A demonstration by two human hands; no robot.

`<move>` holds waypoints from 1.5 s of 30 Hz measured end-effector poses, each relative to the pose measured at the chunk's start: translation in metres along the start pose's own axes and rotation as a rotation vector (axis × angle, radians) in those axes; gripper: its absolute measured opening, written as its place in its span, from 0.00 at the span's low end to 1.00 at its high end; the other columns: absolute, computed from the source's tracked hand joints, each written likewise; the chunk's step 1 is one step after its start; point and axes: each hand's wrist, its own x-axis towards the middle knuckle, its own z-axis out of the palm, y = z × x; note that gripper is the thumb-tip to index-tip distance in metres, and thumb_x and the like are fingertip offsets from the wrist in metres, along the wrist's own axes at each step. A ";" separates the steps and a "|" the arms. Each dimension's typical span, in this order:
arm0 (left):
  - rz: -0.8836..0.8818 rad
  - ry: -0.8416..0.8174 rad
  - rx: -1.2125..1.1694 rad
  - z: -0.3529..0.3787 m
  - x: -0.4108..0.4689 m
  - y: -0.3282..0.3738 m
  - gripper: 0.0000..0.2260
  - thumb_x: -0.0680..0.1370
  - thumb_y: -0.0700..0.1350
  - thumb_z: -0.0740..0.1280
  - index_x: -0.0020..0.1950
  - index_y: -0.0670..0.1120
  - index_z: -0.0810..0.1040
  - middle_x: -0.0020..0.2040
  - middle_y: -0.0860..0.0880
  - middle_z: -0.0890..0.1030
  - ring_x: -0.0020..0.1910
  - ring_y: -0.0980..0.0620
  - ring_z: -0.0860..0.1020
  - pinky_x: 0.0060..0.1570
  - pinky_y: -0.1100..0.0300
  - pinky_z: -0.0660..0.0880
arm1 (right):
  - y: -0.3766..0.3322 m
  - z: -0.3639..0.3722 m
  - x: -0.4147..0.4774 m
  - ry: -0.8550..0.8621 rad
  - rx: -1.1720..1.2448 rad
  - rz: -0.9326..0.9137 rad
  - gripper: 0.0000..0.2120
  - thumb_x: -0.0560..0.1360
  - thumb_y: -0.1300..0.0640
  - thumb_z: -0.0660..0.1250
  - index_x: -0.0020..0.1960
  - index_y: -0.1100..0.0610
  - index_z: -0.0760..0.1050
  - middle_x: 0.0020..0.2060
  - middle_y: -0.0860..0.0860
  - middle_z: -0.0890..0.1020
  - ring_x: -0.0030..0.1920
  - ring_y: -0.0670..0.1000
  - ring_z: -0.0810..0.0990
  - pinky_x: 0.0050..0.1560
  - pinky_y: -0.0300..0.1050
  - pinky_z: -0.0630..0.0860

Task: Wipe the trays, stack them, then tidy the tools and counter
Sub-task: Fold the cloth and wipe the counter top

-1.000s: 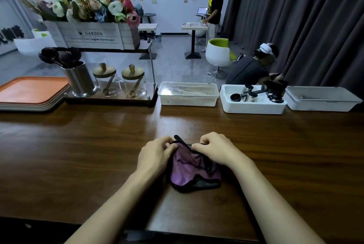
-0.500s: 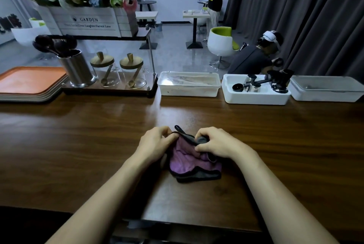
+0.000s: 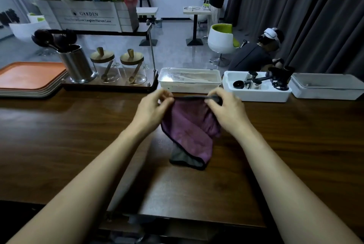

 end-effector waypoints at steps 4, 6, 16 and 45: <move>0.174 0.228 -0.037 -0.021 0.022 0.047 0.05 0.80 0.51 0.69 0.50 0.51 0.80 0.41 0.54 0.80 0.41 0.55 0.78 0.42 0.56 0.75 | -0.027 -0.024 0.013 0.264 0.159 -0.148 0.05 0.78 0.52 0.70 0.51 0.52 0.79 0.44 0.44 0.83 0.48 0.46 0.81 0.47 0.44 0.75; 0.248 0.259 -0.040 -0.031 0.019 0.059 0.06 0.80 0.52 0.69 0.50 0.51 0.81 0.41 0.53 0.81 0.41 0.57 0.78 0.42 0.59 0.75 | -0.029 -0.032 0.006 0.247 0.205 -0.211 0.04 0.78 0.53 0.69 0.51 0.51 0.78 0.43 0.43 0.82 0.47 0.44 0.80 0.46 0.41 0.74; 0.002 -0.617 0.114 -0.001 -0.066 -0.032 0.17 0.75 0.64 0.68 0.43 0.51 0.81 0.38 0.50 0.82 0.36 0.60 0.76 0.43 0.49 0.77 | 0.031 -0.013 -0.078 -0.703 -0.098 0.156 0.24 0.73 0.26 0.63 0.42 0.46 0.82 0.38 0.42 0.84 0.40 0.41 0.82 0.48 0.47 0.79; -0.014 -0.131 0.397 0.040 0.027 -0.088 0.09 0.82 0.46 0.65 0.59 0.53 0.82 0.57 0.52 0.82 0.57 0.46 0.80 0.53 0.52 0.76 | 0.071 0.036 0.001 -0.343 -0.337 0.052 0.17 0.81 0.56 0.63 0.66 0.42 0.76 0.59 0.45 0.79 0.61 0.53 0.78 0.52 0.44 0.69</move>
